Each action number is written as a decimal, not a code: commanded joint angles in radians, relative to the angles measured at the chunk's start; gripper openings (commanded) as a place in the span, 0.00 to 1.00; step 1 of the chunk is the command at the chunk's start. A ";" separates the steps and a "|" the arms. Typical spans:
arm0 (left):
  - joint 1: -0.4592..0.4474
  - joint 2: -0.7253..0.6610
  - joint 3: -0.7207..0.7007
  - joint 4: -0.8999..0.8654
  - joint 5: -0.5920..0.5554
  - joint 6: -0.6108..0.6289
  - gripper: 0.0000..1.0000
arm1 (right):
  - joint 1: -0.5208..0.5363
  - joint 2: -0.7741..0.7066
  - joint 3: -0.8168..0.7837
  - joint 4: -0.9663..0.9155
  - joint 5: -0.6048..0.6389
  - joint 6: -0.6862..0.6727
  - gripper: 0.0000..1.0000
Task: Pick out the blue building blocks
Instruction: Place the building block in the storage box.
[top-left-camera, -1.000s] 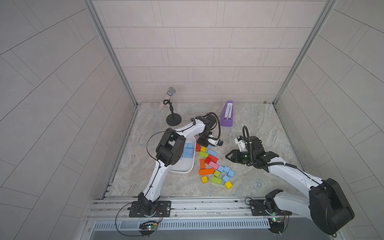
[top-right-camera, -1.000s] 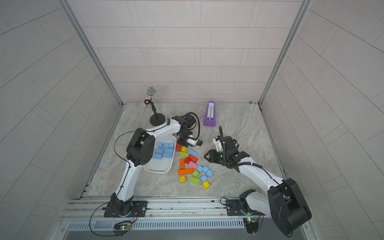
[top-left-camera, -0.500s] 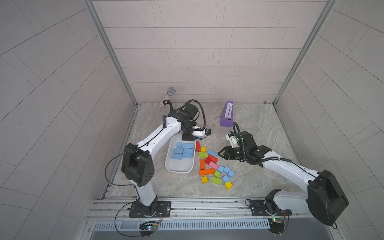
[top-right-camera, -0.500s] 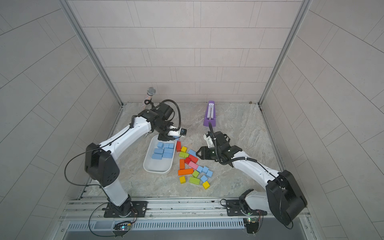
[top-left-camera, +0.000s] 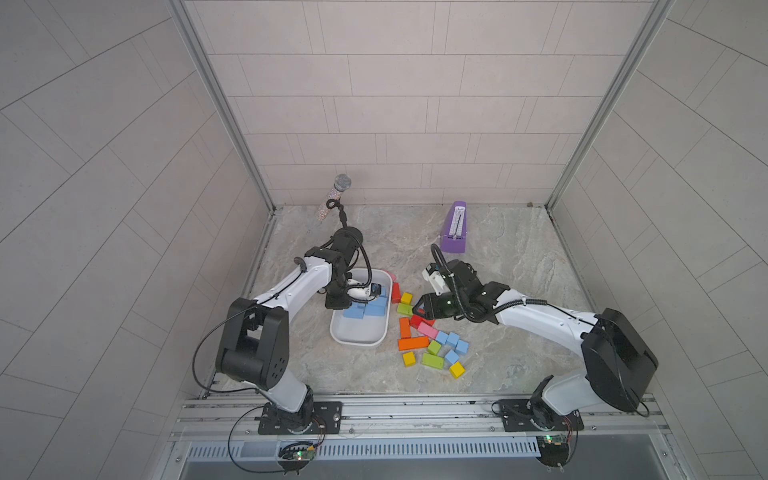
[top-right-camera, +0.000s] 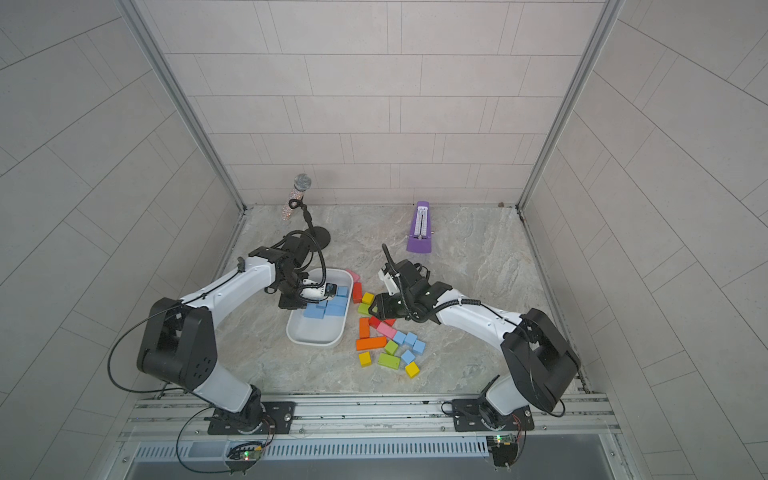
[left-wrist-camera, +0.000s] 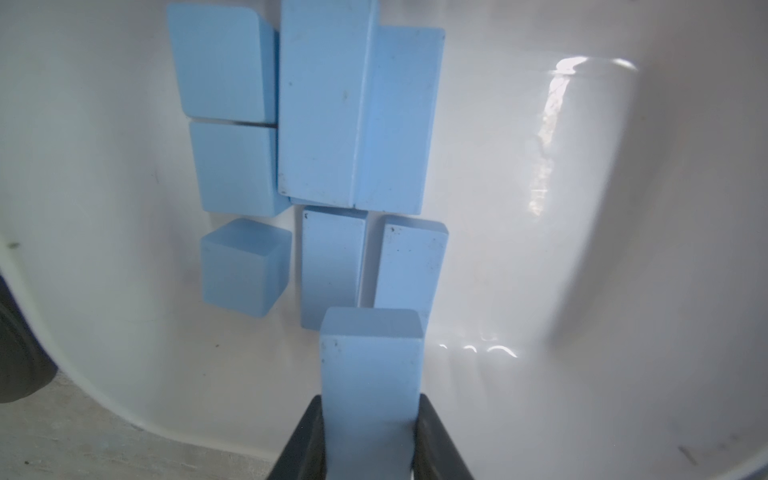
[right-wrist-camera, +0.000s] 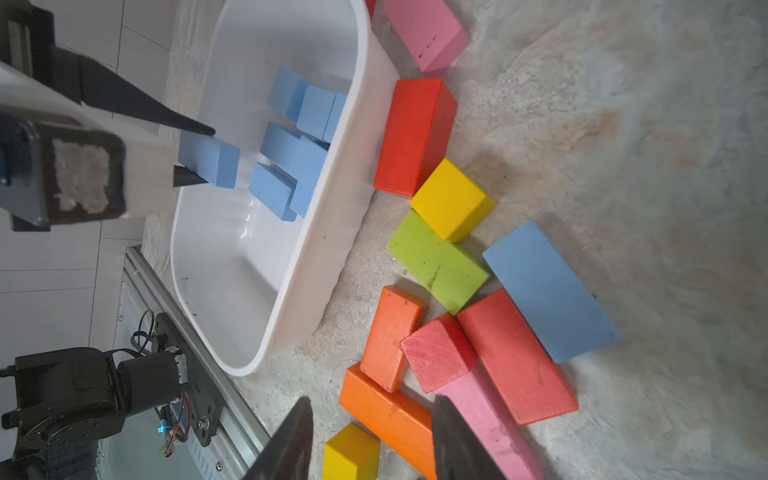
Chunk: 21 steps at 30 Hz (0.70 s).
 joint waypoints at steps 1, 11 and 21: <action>0.003 0.028 0.013 0.052 0.011 0.005 0.34 | 0.011 0.012 0.015 0.009 0.019 0.012 0.48; 0.000 0.074 0.037 0.058 0.074 -0.012 0.38 | 0.024 0.030 0.010 0.025 0.016 0.017 0.48; -0.001 0.051 0.054 0.042 0.083 -0.035 0.57 | 0.023 0.025 0.008 0.015 0.014 0.005 0.48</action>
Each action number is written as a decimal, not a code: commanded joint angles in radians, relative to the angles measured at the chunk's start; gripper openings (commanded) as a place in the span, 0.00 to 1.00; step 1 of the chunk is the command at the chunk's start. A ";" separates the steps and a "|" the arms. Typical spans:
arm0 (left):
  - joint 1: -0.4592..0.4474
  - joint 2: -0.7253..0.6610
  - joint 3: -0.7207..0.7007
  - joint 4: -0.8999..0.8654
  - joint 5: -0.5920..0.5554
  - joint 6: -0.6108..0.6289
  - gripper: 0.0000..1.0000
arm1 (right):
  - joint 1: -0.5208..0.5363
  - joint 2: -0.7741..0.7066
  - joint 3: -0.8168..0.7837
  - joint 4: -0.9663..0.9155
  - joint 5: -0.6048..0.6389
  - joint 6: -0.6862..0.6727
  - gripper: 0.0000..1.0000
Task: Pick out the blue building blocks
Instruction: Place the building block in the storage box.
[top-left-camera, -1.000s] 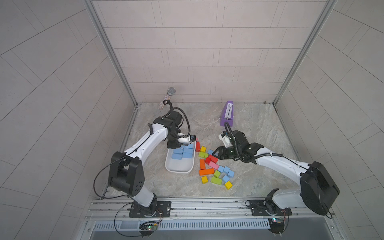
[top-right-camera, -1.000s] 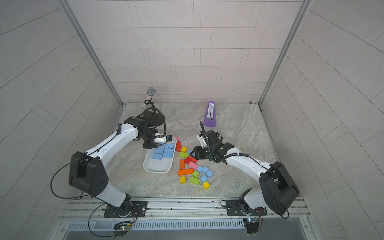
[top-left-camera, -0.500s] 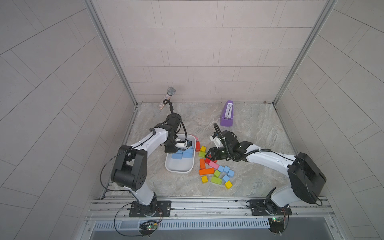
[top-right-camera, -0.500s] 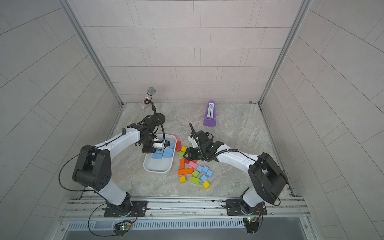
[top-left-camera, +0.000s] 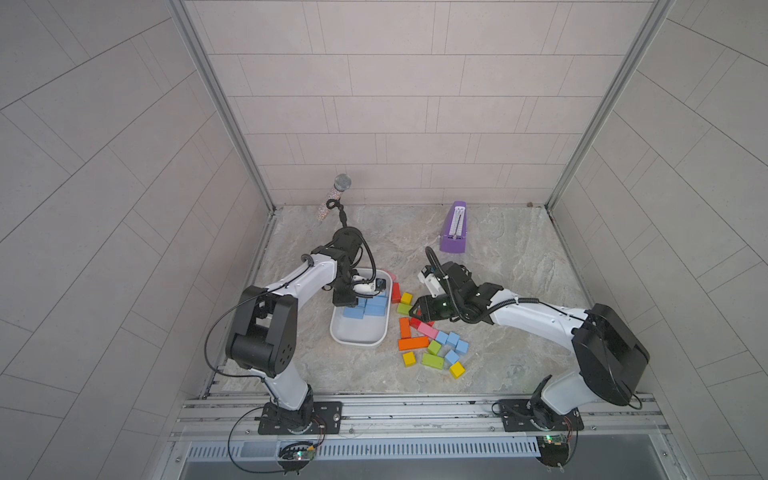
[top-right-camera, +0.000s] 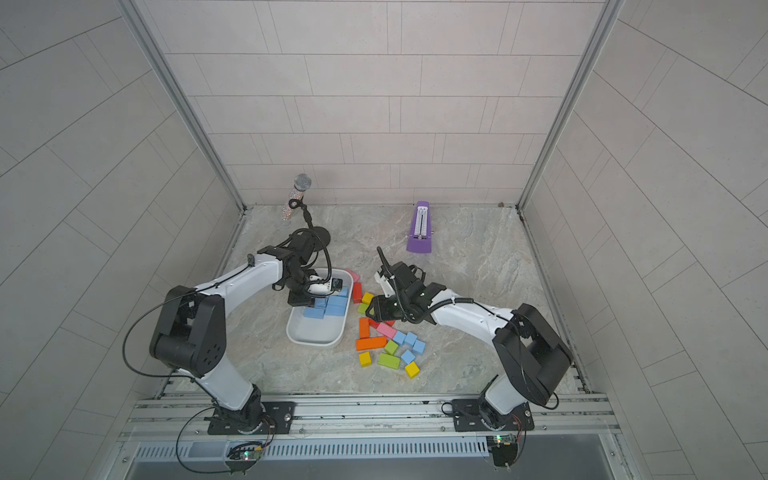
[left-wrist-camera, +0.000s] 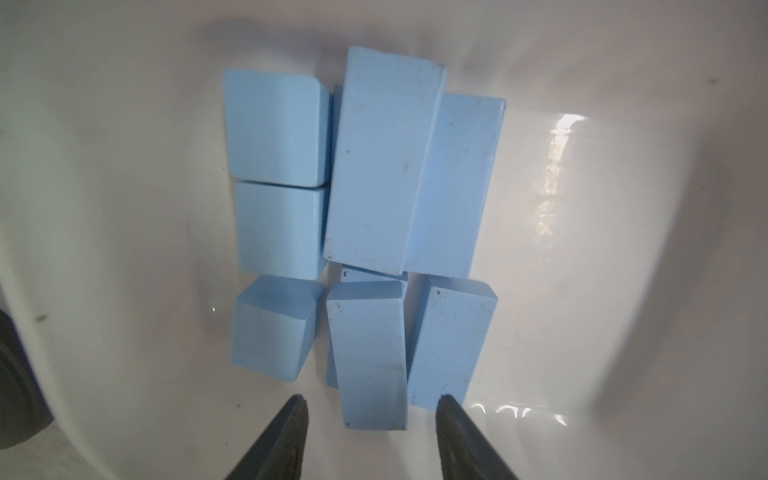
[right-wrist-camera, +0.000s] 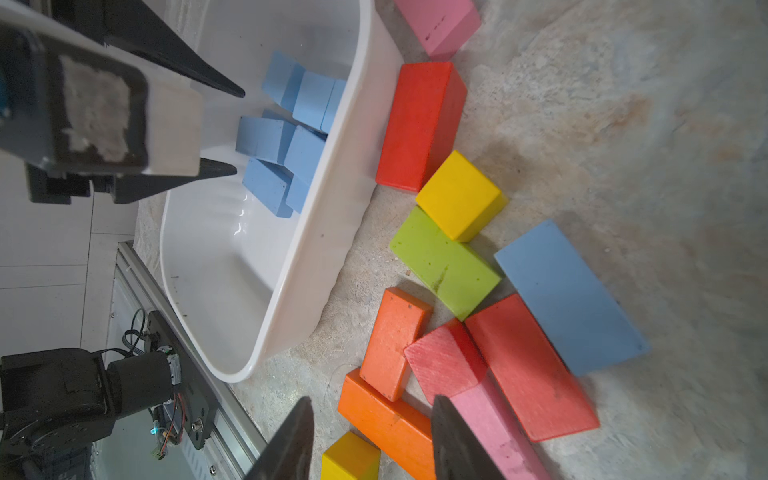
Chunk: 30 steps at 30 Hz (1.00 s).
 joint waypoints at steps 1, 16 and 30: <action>-0.001 -0.027 0.037 -0.030 0.030 -0.014 0.57 | 0.003 -0.006 0.008 -0.012 0.013 -0.001 0.48; -0.032 -0.023 -0.002 -0.005 -0.067 -0.014 0.63 | -0.015 -0.036 -0.001 -0.045 0.019 -0.025 0.48; -0.049 0.000 -0.046 0.078 -0.112 -0.025 0.71 | -0.015 -0.041 -0.001 -0.052 0.021 -0.028 0.48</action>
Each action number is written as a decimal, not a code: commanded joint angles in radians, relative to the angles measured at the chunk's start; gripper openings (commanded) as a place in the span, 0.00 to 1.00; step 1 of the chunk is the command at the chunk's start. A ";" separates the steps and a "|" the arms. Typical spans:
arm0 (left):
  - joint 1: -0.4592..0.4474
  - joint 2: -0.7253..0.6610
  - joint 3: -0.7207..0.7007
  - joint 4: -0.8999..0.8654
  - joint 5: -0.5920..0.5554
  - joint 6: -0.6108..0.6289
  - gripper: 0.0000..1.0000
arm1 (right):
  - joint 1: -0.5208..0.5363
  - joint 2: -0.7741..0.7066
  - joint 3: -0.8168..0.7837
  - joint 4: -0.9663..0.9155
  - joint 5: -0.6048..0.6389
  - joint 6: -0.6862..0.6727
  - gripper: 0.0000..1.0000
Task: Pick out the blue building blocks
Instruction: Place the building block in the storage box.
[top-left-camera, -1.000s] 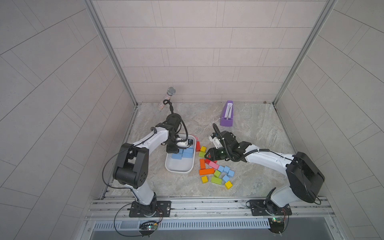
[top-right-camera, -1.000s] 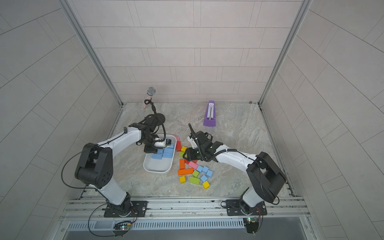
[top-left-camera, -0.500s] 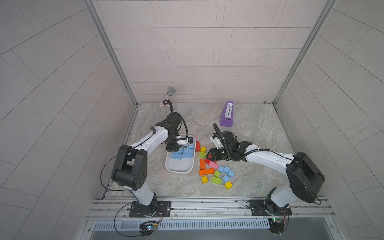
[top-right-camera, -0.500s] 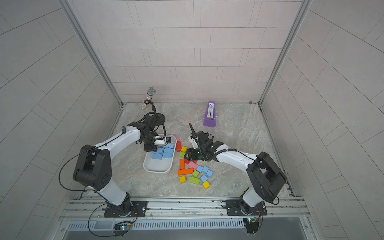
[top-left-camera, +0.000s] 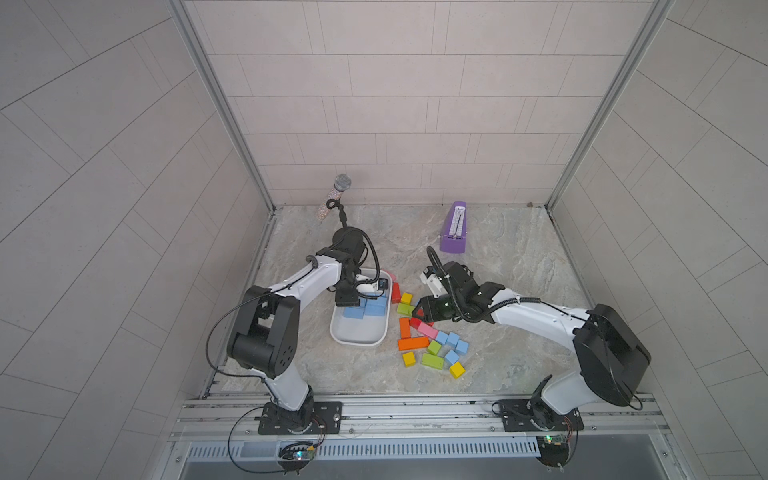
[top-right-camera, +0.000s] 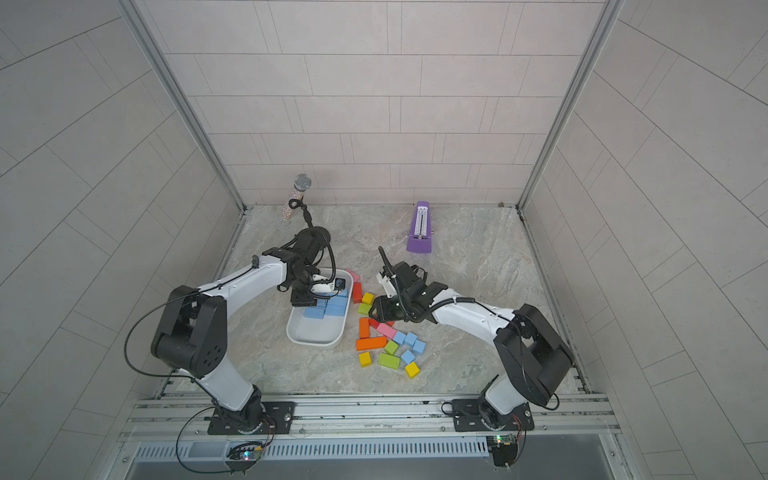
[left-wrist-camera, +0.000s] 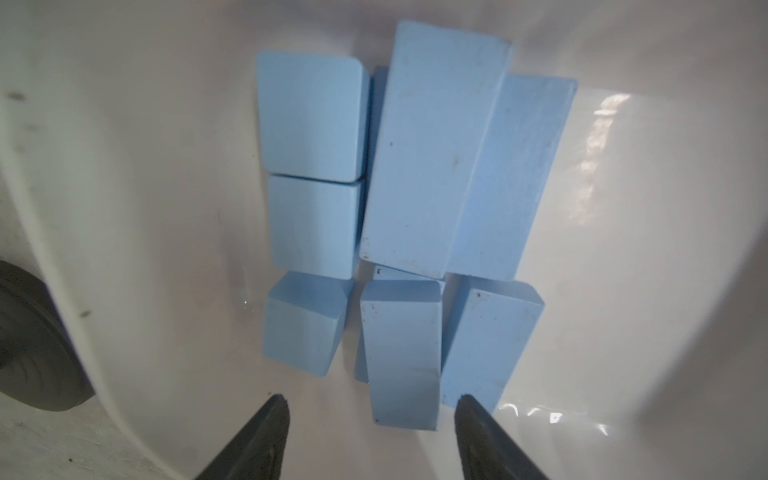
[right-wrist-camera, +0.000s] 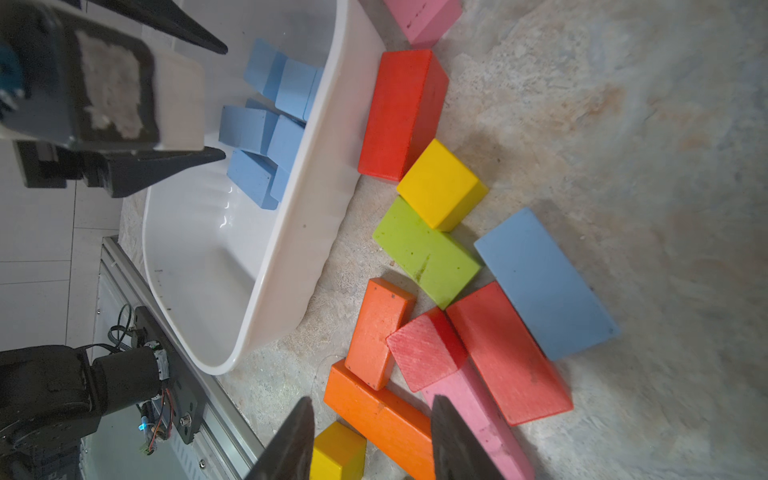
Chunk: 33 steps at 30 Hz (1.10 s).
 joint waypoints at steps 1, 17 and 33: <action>-0.006 0.000 -0.028 0.019 -0.005 0.005 0.71 | -0.001 -0.037 -0.003 -0.014 0.020 -0.001 0.48; -0.009 -0.002 -0.044 0.073 -0.040 0.013 0.68 | -0.001 -0.047 -0.008 -0.015 0.025 0.002 0.48; -0.013 -0.132 0.018 -0.032 0.098 -0.179 0.74 | -0.005 -0.058 0.083 -0.254 0.138 -0.121 0.47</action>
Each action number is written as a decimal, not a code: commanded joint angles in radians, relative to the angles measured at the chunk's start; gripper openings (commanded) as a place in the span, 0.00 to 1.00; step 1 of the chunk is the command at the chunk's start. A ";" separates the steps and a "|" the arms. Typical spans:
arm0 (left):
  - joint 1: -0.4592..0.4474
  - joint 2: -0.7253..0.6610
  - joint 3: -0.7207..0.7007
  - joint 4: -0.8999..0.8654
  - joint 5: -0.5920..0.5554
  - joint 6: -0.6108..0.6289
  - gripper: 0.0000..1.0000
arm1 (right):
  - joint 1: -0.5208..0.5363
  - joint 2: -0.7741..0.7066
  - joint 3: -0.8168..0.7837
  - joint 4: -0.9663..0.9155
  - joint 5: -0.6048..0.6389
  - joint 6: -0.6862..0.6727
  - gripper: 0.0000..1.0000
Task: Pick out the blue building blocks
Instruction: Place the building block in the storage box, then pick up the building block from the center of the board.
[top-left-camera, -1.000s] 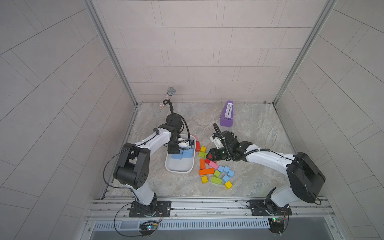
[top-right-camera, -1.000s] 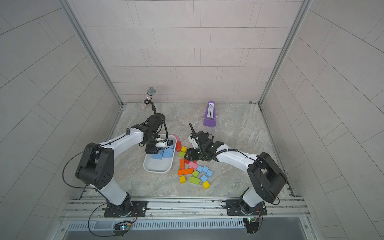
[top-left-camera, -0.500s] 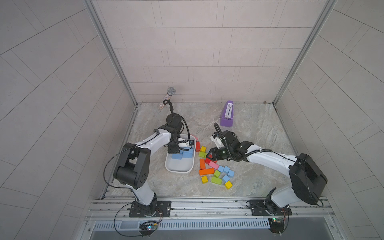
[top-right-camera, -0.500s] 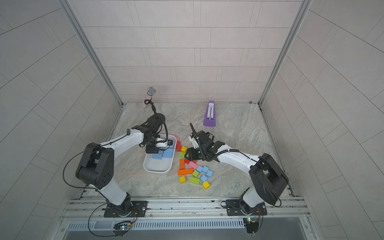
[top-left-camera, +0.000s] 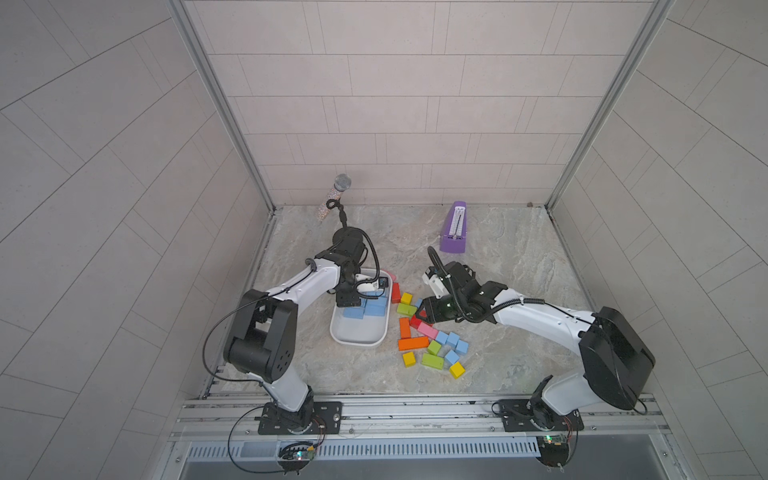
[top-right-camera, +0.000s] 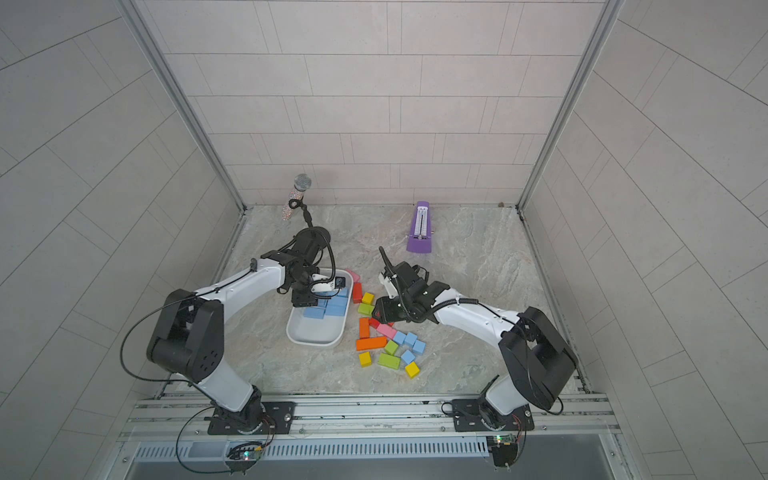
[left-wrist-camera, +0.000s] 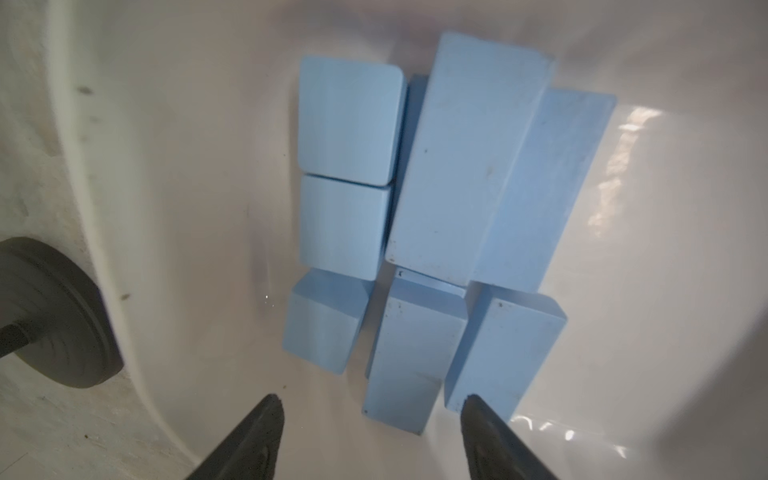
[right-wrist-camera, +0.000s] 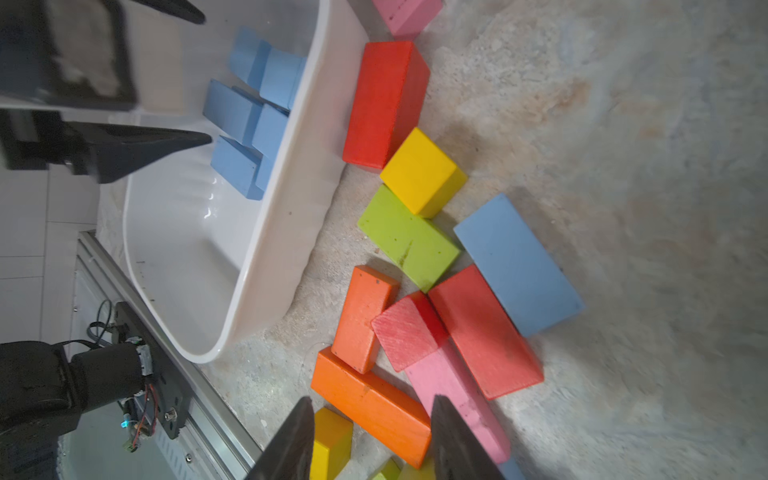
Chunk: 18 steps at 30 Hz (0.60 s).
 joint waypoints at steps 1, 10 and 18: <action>-0.006 -0.095 0.049 -0.081 0.115 -0.156 0.75 | -0.008 -0.032 0.072 -0.186 0.104 -0.094 0.48; 0.009 -0.261 -0.035 0.046 0.306 -0.699 0.78 | -0.032 0.084 0.246 -0.490 0.310 -0.304 0.49; 0.114 -0.331 -0.164 0.182 0.313 -0.811 0.80 | -0.031 0.272 0.390 -0.483 0.303 -0.419 0.50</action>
